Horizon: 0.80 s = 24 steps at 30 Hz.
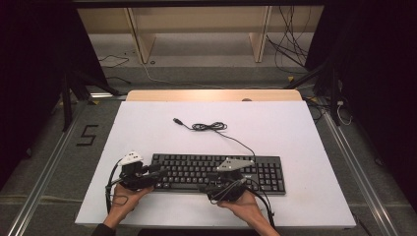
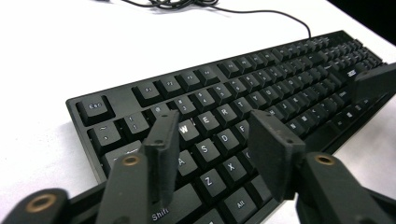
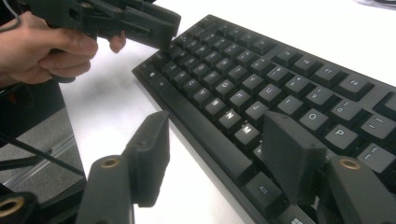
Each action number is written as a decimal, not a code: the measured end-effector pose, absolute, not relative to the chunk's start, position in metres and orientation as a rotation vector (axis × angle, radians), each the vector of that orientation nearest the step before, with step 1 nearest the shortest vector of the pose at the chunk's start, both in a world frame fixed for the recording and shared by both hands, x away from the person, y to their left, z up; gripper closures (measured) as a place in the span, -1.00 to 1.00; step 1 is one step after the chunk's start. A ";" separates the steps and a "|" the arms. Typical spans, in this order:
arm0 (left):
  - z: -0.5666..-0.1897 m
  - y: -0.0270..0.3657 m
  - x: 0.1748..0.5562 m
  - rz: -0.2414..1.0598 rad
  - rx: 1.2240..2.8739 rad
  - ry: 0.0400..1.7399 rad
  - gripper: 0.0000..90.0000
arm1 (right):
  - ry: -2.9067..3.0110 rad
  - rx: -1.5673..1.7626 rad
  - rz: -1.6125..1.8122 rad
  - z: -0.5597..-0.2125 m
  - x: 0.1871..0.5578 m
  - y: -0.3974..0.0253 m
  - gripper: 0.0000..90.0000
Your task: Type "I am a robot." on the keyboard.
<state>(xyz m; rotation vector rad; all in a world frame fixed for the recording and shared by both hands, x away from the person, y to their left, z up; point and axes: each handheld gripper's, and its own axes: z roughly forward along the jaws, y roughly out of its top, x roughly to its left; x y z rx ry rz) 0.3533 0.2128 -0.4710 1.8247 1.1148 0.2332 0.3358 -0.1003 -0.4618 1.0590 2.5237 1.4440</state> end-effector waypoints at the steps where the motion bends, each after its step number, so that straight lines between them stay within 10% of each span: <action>1: -0.471 0.213 0.353 0.236 1.817 1.115 0.12 | 2.527 1.056 1.442 -0.462 0.336 -0.099 -0.02; 24: -0.461 0.219 0.341 0.254 1.734 1.101 -0.28 | 2.575 1.025 1.383 -0.472 0.342 -0.079 0.77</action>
